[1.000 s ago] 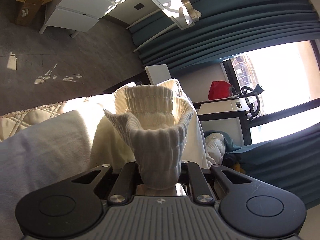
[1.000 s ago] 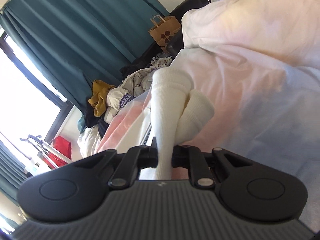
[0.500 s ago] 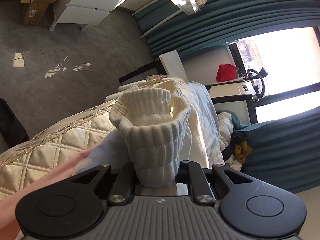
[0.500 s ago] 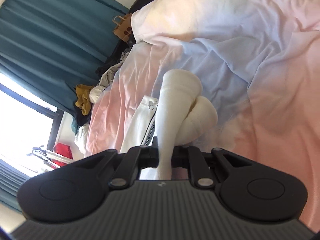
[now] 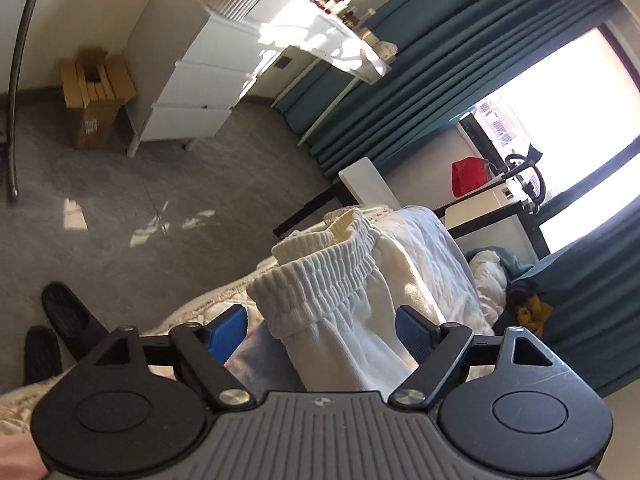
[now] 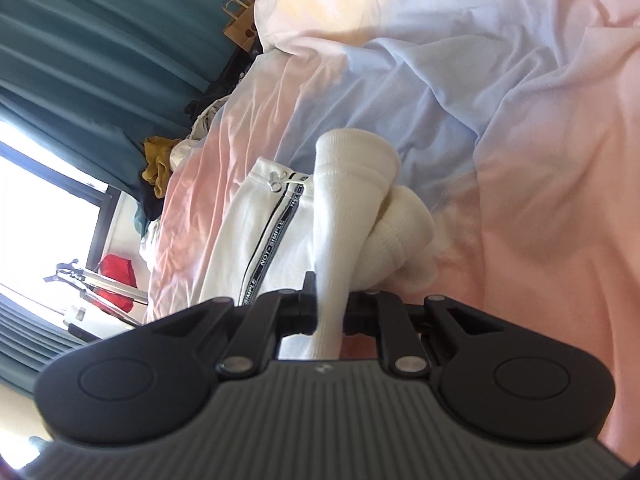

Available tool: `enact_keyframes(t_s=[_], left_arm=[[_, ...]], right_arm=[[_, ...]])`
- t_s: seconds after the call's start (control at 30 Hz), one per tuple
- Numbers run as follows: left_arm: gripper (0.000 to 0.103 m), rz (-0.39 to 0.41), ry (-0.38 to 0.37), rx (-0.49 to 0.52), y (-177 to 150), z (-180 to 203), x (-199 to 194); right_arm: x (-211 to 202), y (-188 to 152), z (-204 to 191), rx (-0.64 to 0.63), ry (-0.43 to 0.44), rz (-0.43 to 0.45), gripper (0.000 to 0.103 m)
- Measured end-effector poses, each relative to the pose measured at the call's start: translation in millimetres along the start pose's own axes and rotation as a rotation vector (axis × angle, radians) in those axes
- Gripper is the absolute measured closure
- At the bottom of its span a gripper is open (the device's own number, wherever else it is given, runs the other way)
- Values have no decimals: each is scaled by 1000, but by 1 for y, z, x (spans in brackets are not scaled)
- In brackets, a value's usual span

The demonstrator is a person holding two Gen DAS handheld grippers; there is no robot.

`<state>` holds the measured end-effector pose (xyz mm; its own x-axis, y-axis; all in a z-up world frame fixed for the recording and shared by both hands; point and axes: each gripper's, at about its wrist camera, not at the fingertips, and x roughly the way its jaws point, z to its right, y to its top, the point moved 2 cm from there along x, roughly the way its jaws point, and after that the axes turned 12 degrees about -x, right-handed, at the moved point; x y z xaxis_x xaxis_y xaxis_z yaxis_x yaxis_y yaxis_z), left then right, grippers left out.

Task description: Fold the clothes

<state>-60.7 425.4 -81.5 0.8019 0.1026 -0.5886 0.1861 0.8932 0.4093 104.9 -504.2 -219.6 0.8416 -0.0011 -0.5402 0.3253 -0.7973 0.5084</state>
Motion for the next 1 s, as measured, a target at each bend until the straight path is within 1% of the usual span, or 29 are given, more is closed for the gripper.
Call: enact_keyframes(t_s=[0.07,0.1,0.17,0.23,0.4,0.5,0.6,0.67,0.83,0.9,0.93,1.0], left_arm=[[20,54,24,115,-9,19,-17],[19,58,22,169,-16,31,-20],[19,54,2,304,-43,71,-19],[19,38,-9,392,-70,102,-12],[19,-27,-34,516,-141,166,21],[19,-79,-45,581,-186,198,45],[19,-108,-61,644,-226,215,67],[19,-125,-75,677,-246,219,81],[19,-187,-69,747,-272,212,118],[19,-203,-58,776,-278,205,129],[19,-212,-52,791,-280,202,135],[19,-232,-45,788,-281,197,142]], right_arm=[[2,0,1,-8,4,-4,89],[2,0,2,-9,7,-6,89],[3,0,4,-1,14,-9,89],[3,0,6,7,23,-10,89],[5,-1,13,42,41,-20,88],[7,-2,15,46,47,-27,88],[7,-2,18,56,59,-32,87],[7,-3,19,56,70,-33,87],[10,-3,18,21,64,-37,84],[14,-3,17,25,59,-41,75],[16,-3,18,31,63,-45,73],[21,-3,17,32,78,-49,67]])
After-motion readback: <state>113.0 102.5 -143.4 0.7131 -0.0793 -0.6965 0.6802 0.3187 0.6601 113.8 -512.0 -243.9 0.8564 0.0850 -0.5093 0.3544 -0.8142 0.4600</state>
